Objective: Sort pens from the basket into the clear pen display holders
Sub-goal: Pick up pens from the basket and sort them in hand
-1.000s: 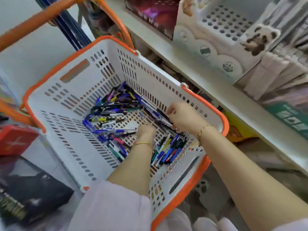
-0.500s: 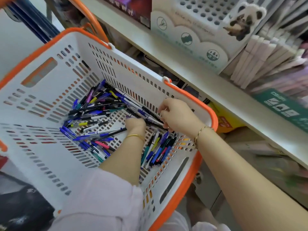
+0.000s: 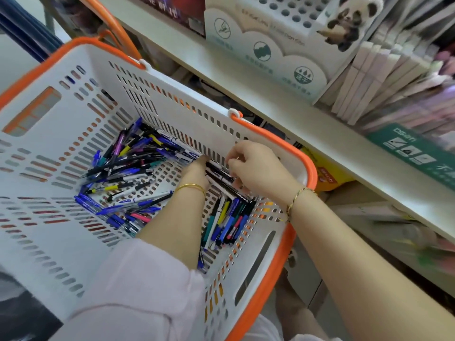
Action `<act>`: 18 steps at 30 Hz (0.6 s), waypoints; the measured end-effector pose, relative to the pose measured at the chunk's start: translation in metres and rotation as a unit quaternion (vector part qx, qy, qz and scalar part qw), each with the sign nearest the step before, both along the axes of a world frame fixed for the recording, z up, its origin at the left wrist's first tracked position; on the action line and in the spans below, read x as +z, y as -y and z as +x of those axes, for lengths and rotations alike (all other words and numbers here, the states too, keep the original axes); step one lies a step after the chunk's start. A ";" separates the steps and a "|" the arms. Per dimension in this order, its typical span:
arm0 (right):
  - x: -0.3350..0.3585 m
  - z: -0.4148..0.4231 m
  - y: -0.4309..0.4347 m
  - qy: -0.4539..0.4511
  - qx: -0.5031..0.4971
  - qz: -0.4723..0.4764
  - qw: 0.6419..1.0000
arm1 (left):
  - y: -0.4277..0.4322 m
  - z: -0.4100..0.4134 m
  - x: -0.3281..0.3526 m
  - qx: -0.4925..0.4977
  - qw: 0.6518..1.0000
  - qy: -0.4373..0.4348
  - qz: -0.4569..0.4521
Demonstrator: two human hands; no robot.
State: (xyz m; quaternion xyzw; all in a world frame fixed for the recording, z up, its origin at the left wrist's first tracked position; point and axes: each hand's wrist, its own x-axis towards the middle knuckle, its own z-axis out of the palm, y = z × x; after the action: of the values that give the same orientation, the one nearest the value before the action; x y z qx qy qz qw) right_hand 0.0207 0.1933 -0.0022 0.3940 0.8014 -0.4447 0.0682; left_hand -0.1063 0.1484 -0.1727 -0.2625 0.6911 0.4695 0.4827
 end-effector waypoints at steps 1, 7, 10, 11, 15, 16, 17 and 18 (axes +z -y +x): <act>0.000 -0.001 0.001 0.000 0.000 -0.001 1.000 | 0.001 0.000 -0.005 0.007 1.000 0.015 0.014; 0.000 0.000 0.000 -0.006 -0.005 -0.003 1.000 | -0.002 0.020 -0.002 0.058 0.998 -0.003 0.032; 0.000 0.000 0.000 -0.010 -0.005 -0.006 1.000 | 0.000 0.023 0.008 0.078 0.996 -0.024 0.045; 0.001 0.000 0.000 -0.013 -0.007 -0.010 1.000 | 0.002 0.022 0.006 0.077 0.995 -0.031 0.049; 0.005 -0.002 0.003 -0.023 -0.008 -0.021 0.999 | 0.020 0.023 0.018 0.093 0.994 -0.049 0.036; 0.006 -0.003 0.004 -0.026 -0.007 -0.023 0.999 | 0.026 0.023 0.021 0.100 0.993 -0.053 0.044; 0.007 -0.004 0.005 -0.028 -0.005 -0.026 0.999 | 0.032 0.023 0.022 0.111 0.991 -0.055 0.048; 0.008 -0.005 0.007 -0.031 -0.003 -0.029 0.999 | 0.039 0.022 0.023 0.113 0.991 -0.051 0.042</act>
State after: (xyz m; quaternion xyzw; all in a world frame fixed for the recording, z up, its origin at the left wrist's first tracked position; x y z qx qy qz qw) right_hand 0.0159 0.1866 0.0055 0.3801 0.7888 -0.4800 0.0536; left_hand -0.0839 0.1094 -0.1494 -0.2943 0.6605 0.5625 0.4010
